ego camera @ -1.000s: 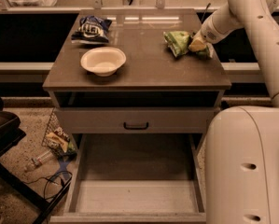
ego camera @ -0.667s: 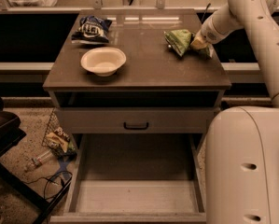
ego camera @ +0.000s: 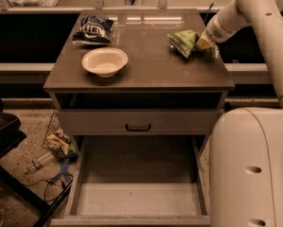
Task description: Place green jalapeno chip bag into middle drawer
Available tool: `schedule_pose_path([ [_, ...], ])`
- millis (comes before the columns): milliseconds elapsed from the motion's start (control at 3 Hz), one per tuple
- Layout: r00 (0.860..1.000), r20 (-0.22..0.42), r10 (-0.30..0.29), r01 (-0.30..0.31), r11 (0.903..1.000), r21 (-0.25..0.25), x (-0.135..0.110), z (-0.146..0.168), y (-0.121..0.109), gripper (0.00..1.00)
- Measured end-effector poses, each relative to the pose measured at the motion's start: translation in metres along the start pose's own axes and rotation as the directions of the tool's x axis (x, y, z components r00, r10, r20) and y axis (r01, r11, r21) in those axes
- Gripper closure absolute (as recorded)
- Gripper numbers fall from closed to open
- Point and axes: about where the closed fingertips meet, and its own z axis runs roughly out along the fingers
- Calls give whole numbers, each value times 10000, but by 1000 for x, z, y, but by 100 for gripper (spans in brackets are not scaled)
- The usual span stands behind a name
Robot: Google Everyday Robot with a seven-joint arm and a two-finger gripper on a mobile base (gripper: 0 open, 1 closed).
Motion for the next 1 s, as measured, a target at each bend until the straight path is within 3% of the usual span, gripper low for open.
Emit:
schedule_pose_path([
  [333,9976,-603,329,-314,9992,266,8,-44,0,100],
  [667,9928,-875,821,-750,9939,810,17,-111,7,100],
  [1000,9881,-725,1353,-1274,9863,1050,42,-220,60,100],
])
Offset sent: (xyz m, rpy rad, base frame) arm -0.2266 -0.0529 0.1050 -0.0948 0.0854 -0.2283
